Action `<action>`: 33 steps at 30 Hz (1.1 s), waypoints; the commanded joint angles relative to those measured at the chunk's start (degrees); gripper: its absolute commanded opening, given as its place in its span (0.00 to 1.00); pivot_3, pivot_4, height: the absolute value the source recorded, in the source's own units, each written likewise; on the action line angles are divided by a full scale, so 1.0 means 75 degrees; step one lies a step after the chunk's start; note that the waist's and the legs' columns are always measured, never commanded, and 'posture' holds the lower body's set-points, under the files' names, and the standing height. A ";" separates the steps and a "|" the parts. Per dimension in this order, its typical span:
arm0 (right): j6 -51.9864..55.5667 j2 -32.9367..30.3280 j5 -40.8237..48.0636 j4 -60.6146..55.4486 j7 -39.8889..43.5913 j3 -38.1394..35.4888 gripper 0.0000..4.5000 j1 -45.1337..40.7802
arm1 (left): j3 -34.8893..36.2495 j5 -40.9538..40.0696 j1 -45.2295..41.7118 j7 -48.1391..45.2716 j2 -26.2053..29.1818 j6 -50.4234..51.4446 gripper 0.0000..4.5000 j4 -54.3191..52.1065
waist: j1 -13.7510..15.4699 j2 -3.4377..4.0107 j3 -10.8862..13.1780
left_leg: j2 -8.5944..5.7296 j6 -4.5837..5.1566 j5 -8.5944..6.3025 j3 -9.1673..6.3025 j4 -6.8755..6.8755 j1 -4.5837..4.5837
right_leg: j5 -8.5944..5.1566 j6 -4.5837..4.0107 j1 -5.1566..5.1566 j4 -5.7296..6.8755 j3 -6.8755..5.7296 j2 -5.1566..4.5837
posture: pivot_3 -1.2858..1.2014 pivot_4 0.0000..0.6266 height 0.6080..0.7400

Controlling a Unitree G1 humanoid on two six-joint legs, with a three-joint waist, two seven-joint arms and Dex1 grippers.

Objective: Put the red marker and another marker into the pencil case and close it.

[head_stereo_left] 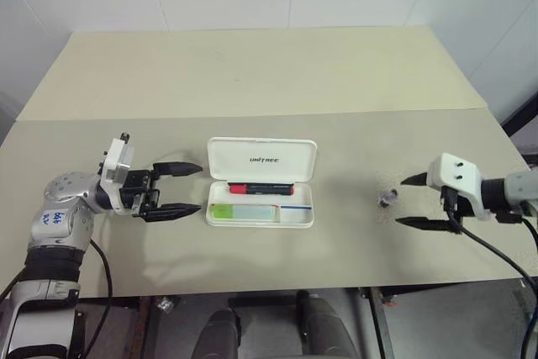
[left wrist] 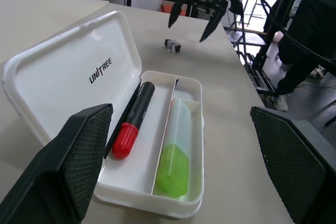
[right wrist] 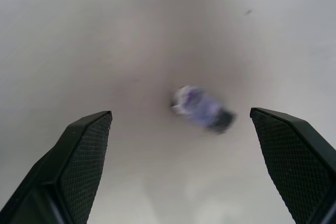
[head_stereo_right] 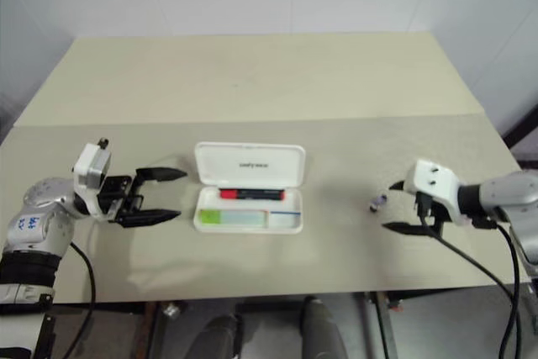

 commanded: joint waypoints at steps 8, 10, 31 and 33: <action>-0.0777 0.0679 -0.0738 0.2281 0.0766 0.0898 0.99 -0.1743 | 0.0360 -0.0073 0.0327 -0.0500 0.0086 -0.0057 1.00 -0.0456 | 0.0028 0.0003 0.0001 | 0.0001 -0.0001 0.0000 0.0000 -0.0004 -0.0004 | 0.0008 0.0015 -0.0008 0.0003 -0.0003 0.0000 | 0.52 0.24 1.00; -0.0861 0.0746 -0.0914 0.2596 0.0877 0.1063 0.99 -0.1934 | 0.0399 -0.0066 0.0377 -0.0459 0.0086 -0.0050 1.00 -0.0511 | 0.0030 0.0003 0.0001 | 0.0001 -0.0001 0.0000 0.0000 -0.0004 -0.0004 | 0.0009 0.0016 -0.0008 0.0003 -0.0003 -0.0001 | 0.52 0.24 1.00; -0.1339 0.0947 -0.1284 0.3202 0.1330 0.1168 0.16 -0.2361 | 0.0589 -0.0016 0.0625 -0.0270 0.0088 -0.0034 1.00 -0.0781 | -0.0034 0.0004 0.0002 | 0.0001 -0.0005 0.0003 0.0001 0.0003 0.0006 | 0.0010 0.0018 -0.0006 0.0023 -0.0001 0.0000 | 0.52 0.24 1.00; -0.1290 0.0920 -0.1252 0.3084 0.1298 0.1110 0.04 -0.2297 | 0.0593 0.0006 0.0612 -0.0272 0.0073 -0.0029 1.00 -0.0781 | -0.0036 0.0005 0.0002 | 0.0001 -0.0005 0.0003 0.0001 0.0003 0.0006 | 0.0009 0.0017 -0.0006 0.0025 -0.0002 0.0001 | 0.52 0.24 1.00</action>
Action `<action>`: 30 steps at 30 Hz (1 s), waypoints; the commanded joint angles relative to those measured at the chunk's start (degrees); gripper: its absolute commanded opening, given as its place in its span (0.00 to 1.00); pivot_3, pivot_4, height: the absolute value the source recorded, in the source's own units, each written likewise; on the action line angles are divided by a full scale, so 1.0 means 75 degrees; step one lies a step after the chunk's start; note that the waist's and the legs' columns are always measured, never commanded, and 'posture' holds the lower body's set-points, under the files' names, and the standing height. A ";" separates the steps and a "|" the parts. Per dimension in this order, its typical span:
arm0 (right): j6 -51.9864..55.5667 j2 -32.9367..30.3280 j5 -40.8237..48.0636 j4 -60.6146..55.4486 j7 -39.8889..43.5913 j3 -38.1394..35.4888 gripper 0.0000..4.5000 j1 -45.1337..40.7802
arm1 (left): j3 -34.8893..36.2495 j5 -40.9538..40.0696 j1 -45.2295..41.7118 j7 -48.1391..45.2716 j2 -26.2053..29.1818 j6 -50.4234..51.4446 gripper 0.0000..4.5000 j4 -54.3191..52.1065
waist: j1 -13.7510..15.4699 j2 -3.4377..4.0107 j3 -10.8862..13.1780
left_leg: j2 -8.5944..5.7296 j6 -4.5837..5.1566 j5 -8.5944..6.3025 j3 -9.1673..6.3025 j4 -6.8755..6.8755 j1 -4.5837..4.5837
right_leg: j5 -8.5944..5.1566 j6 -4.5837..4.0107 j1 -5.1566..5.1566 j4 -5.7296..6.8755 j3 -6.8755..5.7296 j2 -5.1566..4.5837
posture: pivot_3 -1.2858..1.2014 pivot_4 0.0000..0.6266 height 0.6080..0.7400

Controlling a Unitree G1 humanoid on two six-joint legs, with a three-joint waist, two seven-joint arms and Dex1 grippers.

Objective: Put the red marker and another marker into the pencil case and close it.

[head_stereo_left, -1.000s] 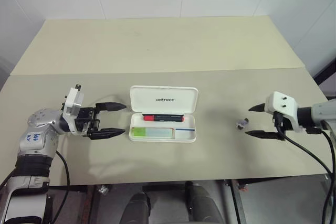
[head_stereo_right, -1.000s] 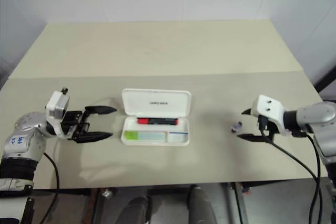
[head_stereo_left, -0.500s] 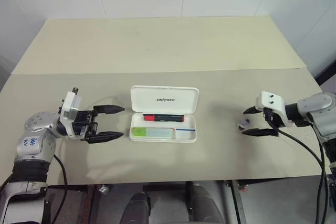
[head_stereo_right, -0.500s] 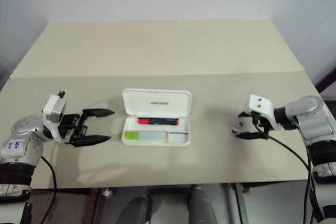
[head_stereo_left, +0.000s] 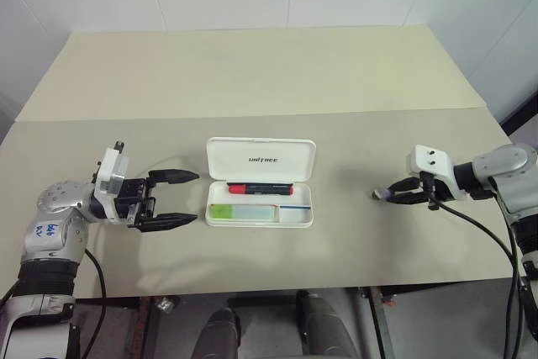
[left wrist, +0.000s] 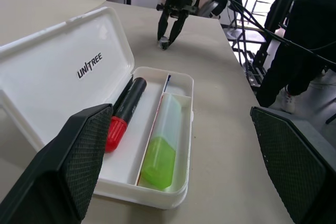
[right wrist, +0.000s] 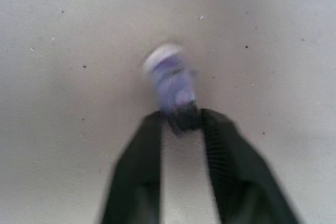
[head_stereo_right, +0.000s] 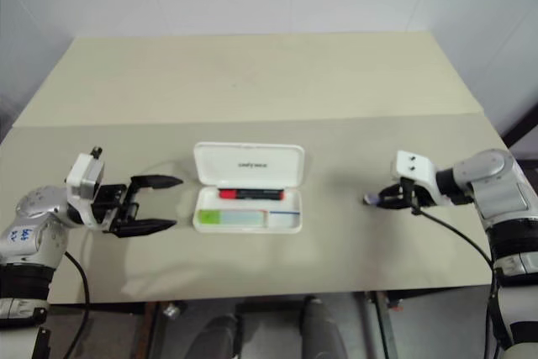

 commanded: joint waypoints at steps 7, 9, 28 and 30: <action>0.0683 -0.0246 0.0485 -0.1492 -0.0402 -0.0863 0.04 0.0604 | 0.0076 0.0032 -0.0075 -0.0339 -0.0008 -0.0029 1.00 -0.0128 | 0.0014 0.0000 0.0000 | 0.0000 0.0000 0.0000 0.0000 0.0000 -0.0003 | 0.0000 0.0000 -0.0002 0.0000 0.0000 -0.0001 | 0.52 0.24 1.00; 0.1027 -0.0220 0.0654 -0.2036 -0.0572 -0.1067 0.04 0.0738 | 0.0060 0.0020 -0.0133 -0.0397 -0.0018 -0.0009 1.00 -0.0081 | 0.0018 0.0001 0.0000 | 0.0000 0.0000 0.0000 0.0000 0.0000 -0.0002 | 0.0000 0.0001 -0.0003 0.0002 0.0001 -0.0001 | 0.52 0.24 1.00; 0.5731 0.1306 0.2000 -0.7602 -0.3119 0.0077 0.04 0.1218 | -0.0253 -0.0258 -0.0408 -0.0867 0.0254 -0.0123 1.00 0.0406 | 0.0096 -0.0003 -0.0002 | -0.0001 0.0000 -0.0001 -0.0004 0.0001 -0.0014 | 0.0001 0.0001 -0.0005 -0.0006 -0.0005 -0.0005 | 0.52 0.24 1.00; 0.5833 0.1387 0.1950 -0.7591 -0.3262 0.0294 0.04 0.1137 | -0.0255 -0.0237 -0.0386 -0.0867 0.0262 -0.0151 1.00 0.0392 | 0.0094 -0.0003 -0.0002 | -0.0001 0.0000 -0.0001 -0.0004 0.0001 -0.0013 | 0.0000 0.0000 -0.0005 -0.0006 -0.0004 -0.0005 | 0.52 0.24 1.00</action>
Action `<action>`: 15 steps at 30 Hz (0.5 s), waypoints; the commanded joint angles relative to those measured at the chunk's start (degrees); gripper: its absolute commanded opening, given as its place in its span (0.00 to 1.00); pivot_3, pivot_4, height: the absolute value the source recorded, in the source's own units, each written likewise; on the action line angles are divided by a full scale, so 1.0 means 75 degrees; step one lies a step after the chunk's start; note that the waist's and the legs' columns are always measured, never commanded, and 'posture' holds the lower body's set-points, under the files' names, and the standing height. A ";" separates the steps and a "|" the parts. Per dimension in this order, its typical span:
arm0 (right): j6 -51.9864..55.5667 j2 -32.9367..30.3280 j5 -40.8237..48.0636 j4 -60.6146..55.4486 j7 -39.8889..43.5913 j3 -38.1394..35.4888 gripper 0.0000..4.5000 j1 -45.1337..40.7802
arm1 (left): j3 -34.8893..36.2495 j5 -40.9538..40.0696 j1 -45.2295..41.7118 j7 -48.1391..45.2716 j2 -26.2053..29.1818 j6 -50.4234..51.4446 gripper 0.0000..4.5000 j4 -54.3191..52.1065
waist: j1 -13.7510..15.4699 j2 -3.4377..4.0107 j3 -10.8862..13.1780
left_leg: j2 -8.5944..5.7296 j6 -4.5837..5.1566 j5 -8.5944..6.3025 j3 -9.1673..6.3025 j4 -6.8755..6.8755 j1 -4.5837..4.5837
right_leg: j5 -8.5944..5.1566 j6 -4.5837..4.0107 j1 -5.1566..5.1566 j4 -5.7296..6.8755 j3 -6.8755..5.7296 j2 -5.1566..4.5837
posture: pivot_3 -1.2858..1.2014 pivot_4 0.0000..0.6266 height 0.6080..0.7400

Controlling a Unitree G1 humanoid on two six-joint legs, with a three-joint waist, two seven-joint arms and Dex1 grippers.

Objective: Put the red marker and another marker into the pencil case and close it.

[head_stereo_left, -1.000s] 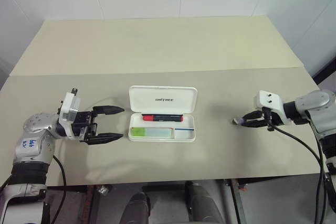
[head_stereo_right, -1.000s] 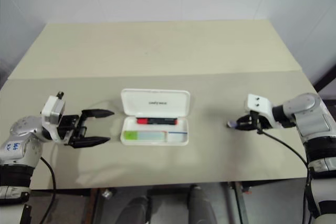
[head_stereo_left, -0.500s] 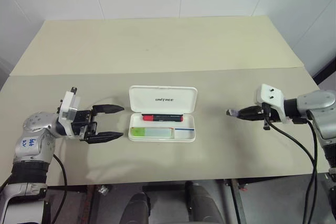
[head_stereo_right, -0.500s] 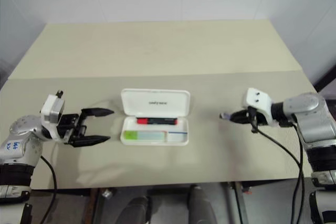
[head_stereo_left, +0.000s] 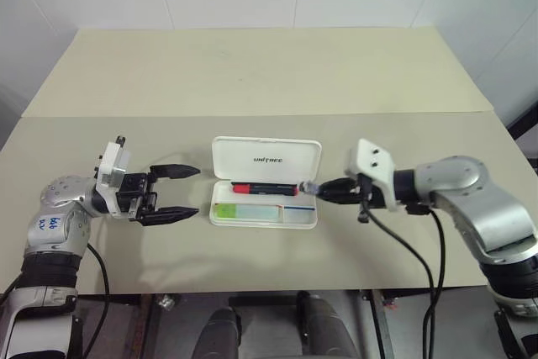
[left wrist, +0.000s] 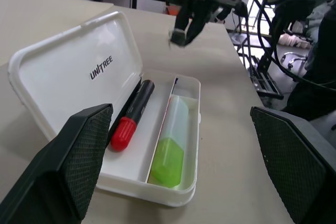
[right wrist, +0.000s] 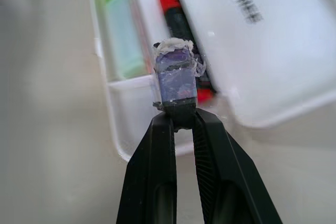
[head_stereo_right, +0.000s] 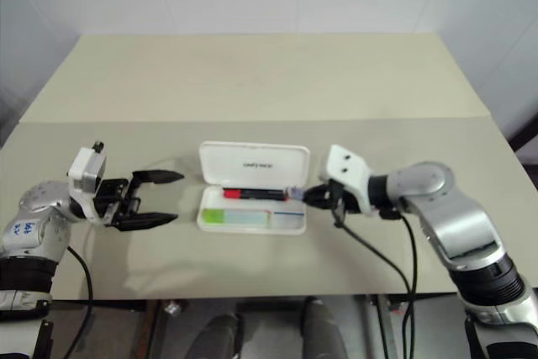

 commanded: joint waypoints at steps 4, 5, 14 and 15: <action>0.0307 0.0058 -0.0011 -0.0338 -0.0300 0.0478 0.04 -0.0207 | 0.0086 -0.0133 0.0056 -0.0856 0.0134 -0.0140 1.00 -0.0059 | -0.0008 0.0000 0.0000 | 0.0000 0.0000 0.0000 0.0000 0.0000 0.0001 | -0.0001 -0.0001 0.0000 0.0001 0.0000 0.0001 | 0.52 0.24 1.00; 0.0333 0.0064 0.0005 -0.0356 -0.0315 0.0536 0.04 -0.0230 | 0.0100 -0.0121 0.0087 -0.0856 0.0130 -0.0142 1.00 -0.0085 | -0.0015 0.0000 0.0000 | 0.0001 0.0000 0.0000 0.0000 0.0000 0.0001 | -0.0001 -0.0002 -0.0001 0.0001 0.0000 0.0002 | 0.52 0.24 1.00; 0.0351 -0.0006 -0.0008 -0.0314 -0.0292 0.0842 0.04 -0.0313 | 0.0174 -0.0043 0.0261 -0.0757 0.0105 -0.0137 1.00 -0.0229 | -0.0005 -0.0001 -0.0001 | 0.0001 0.0001 0.0000 0.0000 -0.0001 0.0000 | 0.0000 -0.0001 -0.0001 0.0000 -0.0001 0.0001 | 0.52 0.24 1.00; 0.0339 -0.0044 -0.0013 -0.0310 -0.0233 0.0881 0.04 -0.0332 | 0.0174 -0.0039 0.0268 -0.0743 0.0100 -0.0138 1.00 -0.0234 | -0.0007 -0.0001 -0.0001 | 0.0001 0.0001 0.0000 0.0000 -0.0001 0.0000 | 0.0000 -0.0001 -0.0001 0.0000 -0.0001 0.0001 | 0.52 0.24 1.00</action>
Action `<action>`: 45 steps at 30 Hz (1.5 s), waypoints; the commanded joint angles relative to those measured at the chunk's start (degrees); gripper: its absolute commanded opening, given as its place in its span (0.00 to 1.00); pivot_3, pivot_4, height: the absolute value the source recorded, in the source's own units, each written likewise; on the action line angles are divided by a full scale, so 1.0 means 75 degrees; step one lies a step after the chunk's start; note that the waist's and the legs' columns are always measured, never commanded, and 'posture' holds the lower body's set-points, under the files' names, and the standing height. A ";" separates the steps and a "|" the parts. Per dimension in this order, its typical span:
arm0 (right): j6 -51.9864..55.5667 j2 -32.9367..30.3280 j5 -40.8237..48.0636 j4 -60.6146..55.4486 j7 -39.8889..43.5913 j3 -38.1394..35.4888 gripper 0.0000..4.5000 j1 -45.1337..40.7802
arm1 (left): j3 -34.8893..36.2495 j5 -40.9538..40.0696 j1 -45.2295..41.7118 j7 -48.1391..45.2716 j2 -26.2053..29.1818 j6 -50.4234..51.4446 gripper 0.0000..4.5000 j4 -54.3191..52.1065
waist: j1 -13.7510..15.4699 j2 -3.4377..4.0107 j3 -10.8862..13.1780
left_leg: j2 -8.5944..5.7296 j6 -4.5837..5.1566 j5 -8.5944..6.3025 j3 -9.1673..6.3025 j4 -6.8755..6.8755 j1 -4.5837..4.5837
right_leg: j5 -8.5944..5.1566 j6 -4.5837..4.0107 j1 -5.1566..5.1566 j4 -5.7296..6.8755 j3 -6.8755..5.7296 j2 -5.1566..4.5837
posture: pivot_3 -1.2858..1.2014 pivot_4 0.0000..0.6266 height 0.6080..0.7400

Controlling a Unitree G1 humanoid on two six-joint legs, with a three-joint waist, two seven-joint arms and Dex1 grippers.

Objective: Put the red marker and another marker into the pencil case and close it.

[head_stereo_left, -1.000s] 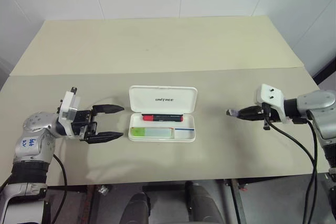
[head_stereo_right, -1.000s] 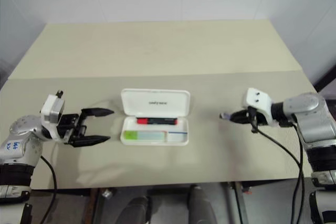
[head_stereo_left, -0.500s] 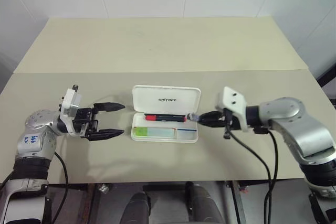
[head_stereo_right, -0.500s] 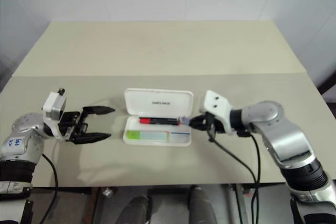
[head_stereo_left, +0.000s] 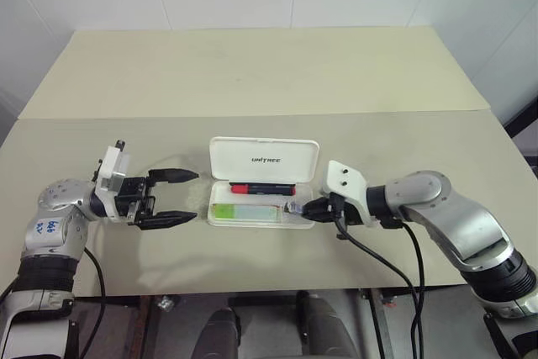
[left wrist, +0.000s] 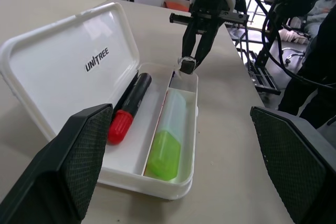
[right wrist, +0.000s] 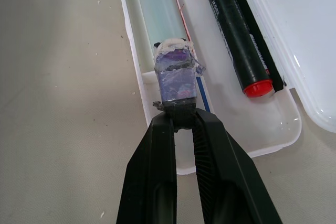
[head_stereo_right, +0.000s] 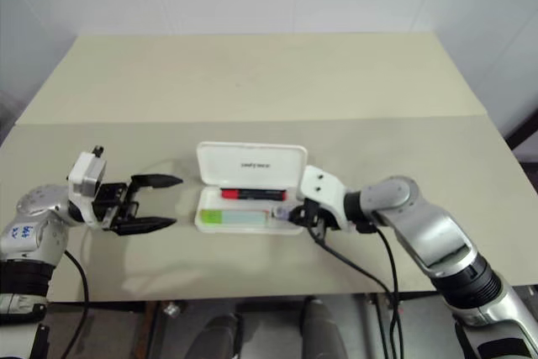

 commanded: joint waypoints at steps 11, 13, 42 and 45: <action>-0.0030 -0.0279 0.0014 -0.0212 0.0102 0.0100 0.84 -0.0249 | 0.0131 -0.0002 -0.0006 -0.0649 0.0022 -0.0098 1.00 -0.0176 | -0.0002 0.0000 0.0000 | 0.0000 0.0000 0.0000 0.0000 0.0000 0.0000 | -0.0001 -0.0001 0.0000 0.0000 -0.0001 0.0000 | 0.52 0.24 1.00; -0.0011 -0.0343 0.0051 -0.0244 0.0116 0.0034 0.99 -0.0227 | 0.0113 0.0022 -0.0052 -0.0643 -0.0003 -0.0124 1.00 -0.0140 | -0.0002 0.0000 0.0000 | 0.0000 0.0000 0.0000 0.0000 0.0000 0.0000 | -0.0001 -0.0002 0.0000 -0.0002 -0.0001 0.0000 | 0.52 0.24 1.00; -0.3543 0.0181 0.2112 -0.0045 0.0459 -0.4183 1.00 0.2927 | -0.0176 0.2312 -0.4899 -0.0427 -0.1132 -0.2558 0.50 0.5625 | 0.0025 -0.0025 -0.0010 | -0.0009 0.0001 0.0000 -0.0002 0.0008 -0.0006 | 0.0013 0.0024 0.0017 -0.0011 -0.0005 -0.0004 | 0.52 0.24 1.00; -0.3606 0.0190 0.2129 -0.0117 0.0314 -0.4260 1.00 0.3020 | -0.0186 0.2693 -0.5266 0.0059 -0.1091 -0.2698 0.26 0.6175 | 0.0012 -0.0025 -0.0010 | -0.0009 0.0001 0.0000 -0.0002 0.0007 -0.0005 | 0.0013 0.0025 0.0017 -0.0012 -0.0005 -0.0003 | 0.52 0.24 1.00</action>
